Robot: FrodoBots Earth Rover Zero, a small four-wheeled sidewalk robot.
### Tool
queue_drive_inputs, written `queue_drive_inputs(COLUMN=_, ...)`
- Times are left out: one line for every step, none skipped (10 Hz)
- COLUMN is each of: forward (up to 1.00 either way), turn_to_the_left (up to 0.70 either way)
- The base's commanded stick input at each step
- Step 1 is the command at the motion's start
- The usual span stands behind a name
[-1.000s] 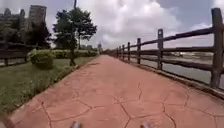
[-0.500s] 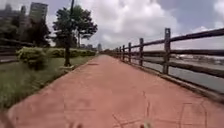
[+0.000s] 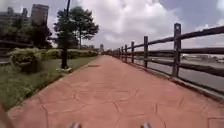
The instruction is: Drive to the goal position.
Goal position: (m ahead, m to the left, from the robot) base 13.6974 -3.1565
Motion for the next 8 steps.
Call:
queue_drive_inputs(forward=0.85, turn_to_the_left=-0.23)
queue_drive_inputs(forward=0.85, turn_to_the_left=-0.23)
queue_drive_inputs(forward=0.85, turn_to_the_left=-0.12)
queue_drive_inputs(forward=0.85, turn_to_the_left=0.11)
queue_drive_inputs(forward=0.85, turn_to_the_left=0.11)
queue_drive_inputs(forward=0.85, turn_to_the_left=0.11)
queue_drive_inputs(forward=0.85, turn_to_the_left=0.11)
queue_drive_inputs(forward=0.85, turn_to_the_left=0.11)
